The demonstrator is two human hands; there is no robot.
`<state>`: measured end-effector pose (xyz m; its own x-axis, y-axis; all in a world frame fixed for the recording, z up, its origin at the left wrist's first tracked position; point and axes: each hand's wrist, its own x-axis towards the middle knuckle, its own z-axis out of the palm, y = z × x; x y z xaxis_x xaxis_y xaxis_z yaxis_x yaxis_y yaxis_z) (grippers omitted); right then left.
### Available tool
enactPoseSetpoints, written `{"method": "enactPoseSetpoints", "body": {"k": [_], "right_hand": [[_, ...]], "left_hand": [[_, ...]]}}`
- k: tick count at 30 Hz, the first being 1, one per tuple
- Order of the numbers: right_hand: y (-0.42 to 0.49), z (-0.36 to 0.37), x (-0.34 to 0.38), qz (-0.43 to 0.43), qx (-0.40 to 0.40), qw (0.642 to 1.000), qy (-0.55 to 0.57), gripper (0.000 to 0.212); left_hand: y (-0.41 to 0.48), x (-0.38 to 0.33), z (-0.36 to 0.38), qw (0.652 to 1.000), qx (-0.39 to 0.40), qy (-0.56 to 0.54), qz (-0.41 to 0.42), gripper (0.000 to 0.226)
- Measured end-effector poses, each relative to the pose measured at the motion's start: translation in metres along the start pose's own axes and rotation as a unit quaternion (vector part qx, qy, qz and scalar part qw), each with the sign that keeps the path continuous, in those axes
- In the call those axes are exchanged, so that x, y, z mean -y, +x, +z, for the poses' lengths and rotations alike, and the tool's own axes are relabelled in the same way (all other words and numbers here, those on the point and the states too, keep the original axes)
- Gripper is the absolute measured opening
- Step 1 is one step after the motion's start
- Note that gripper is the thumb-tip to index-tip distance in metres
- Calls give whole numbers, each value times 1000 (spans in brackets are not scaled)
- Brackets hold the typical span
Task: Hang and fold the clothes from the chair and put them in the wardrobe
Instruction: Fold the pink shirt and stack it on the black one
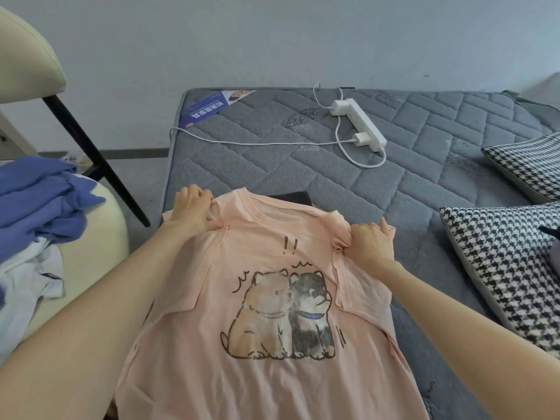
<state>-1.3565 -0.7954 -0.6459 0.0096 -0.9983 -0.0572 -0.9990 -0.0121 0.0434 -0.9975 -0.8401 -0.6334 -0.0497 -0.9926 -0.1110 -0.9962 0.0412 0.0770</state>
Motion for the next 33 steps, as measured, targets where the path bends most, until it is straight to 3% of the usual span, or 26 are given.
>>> {"method": "enactPoseSetpoints", "body": {"k": [4,7,13,17,22,26,33], "right_hand": [[-8,-19,0,-5,-14,998,59,32],[-17,-34,1,-20,-37,996,78,32],[-32,-46,7,-16,-42,997,63,37],[-37,-48,7,-11,-47,996,81,34],[-40,-54,9,-10,-45,991,122,29],[-35,-70,5,6,-46,996,73,14],[-22,-109,2,30,-147,985,90,21]], "left_hand": [[-3,2,-5,999,-26,-9,41,46],[-9,1,-10,998,-3,-48,42,38],[-15,2,-12,999,18,-23,22,50],[-23,-2,-13,998,-32,-5,46,52],[-35,-8,-19,995,-56,81,27,10],[-41,-6,-37,993,-84,75,21,16],[-34,-12,-83,982,-179,60,7,16]]}}
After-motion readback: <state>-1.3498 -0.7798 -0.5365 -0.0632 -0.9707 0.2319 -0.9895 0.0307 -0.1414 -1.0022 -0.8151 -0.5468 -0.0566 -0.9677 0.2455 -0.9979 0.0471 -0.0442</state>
